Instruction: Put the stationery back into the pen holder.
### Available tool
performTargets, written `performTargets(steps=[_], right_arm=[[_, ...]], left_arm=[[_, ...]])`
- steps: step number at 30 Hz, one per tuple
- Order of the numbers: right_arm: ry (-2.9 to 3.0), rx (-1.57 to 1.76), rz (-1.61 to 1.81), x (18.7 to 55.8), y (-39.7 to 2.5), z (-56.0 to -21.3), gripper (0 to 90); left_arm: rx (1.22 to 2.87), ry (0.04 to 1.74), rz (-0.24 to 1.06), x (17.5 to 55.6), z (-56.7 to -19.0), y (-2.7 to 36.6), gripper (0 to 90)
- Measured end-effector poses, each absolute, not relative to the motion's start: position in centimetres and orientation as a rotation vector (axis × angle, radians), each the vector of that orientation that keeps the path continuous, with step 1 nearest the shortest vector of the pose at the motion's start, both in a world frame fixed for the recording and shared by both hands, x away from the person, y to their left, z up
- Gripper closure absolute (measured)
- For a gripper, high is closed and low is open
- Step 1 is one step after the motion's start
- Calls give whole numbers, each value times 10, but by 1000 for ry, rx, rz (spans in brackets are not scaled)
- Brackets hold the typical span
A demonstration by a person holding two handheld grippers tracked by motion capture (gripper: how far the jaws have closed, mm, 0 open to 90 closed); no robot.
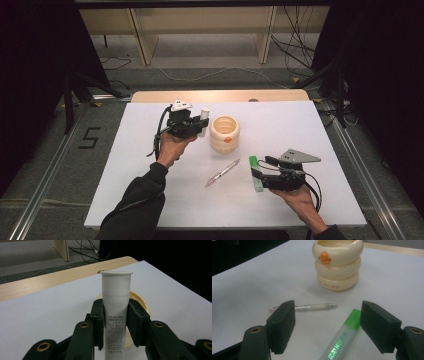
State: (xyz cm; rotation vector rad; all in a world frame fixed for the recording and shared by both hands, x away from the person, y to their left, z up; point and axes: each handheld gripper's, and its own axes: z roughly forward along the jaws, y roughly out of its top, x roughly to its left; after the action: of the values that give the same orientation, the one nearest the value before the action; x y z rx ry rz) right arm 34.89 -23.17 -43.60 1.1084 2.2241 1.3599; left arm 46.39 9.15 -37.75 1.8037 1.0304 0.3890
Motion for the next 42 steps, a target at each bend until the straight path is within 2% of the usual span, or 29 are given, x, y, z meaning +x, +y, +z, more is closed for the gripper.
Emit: performTargets(steps=[16,42], right_arm=[[2226,1099,1363,349,-232,-436,295],[2229,1101,1367,349,-232,-436,295]], left_arm=[[1747,1018,384,482,-372,71,688],[1758,1001,359,495,-383,41,687]])
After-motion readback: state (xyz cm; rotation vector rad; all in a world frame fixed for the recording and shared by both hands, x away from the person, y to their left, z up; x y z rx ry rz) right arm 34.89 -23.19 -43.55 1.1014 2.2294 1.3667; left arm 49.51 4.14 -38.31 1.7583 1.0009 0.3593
